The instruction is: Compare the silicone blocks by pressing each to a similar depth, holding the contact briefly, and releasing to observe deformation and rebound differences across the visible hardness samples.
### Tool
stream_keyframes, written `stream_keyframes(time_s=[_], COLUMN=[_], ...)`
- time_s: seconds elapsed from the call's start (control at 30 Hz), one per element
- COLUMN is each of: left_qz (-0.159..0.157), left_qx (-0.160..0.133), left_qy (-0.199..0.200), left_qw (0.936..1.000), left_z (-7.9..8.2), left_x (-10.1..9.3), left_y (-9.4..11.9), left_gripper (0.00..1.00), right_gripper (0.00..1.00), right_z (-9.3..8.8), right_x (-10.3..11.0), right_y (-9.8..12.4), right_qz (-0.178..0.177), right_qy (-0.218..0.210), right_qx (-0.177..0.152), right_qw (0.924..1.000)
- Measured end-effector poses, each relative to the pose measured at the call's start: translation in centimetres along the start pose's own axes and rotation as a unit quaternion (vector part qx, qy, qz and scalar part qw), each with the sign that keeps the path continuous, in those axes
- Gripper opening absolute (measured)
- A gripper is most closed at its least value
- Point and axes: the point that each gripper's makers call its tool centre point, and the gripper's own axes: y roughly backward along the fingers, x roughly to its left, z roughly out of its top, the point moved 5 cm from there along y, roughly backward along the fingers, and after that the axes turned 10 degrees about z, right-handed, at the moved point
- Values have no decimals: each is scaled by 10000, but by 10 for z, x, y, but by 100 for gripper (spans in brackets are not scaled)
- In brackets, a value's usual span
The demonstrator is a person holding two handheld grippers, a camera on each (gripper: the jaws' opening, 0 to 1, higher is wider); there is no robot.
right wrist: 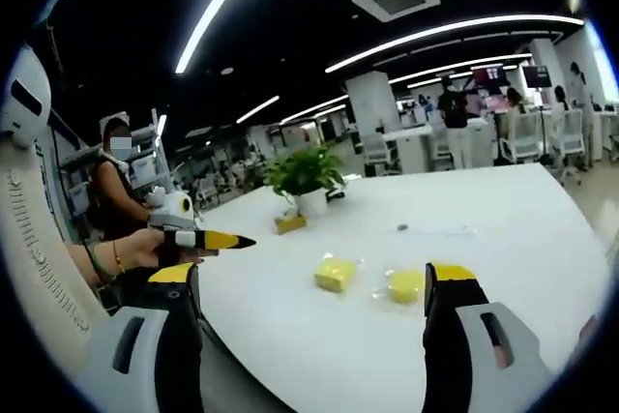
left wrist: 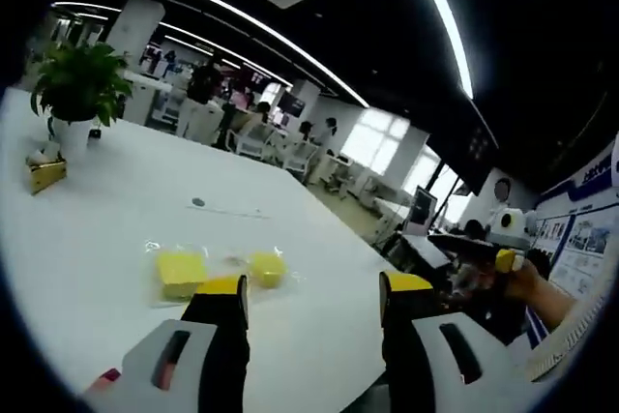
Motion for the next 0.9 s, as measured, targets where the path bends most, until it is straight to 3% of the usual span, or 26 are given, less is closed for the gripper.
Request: stream_keyframes(time_s=[0.33, 0.63, 0.8, 0.9], left_qz=[-58, 3, 190, 258], left_qx=[-7, 302, 353, 287], left_qy=[-494, -705, -657, -378], left_qw=[9988, 9971, 9970, 9985], left_z=[2, -4, -5, -3], left_x=[2, 12, 25, 31], left_y=[28, 47, 59, 64], left_gripper=[68, 70, 73, 74], right_gripper=[90, 86, 87, 88], right_z=[-13, -25, -26, -24], right_x=[-5, -10, -10, -6], right_y=[-8, -4, 1, 3], right_qz=[-93, -162, -218, -202], right_qy=[-124, -246, -322, -272], right_qx=[79, 335, 439, 510], right_qw=[9998, 9990, 9983, 9981])
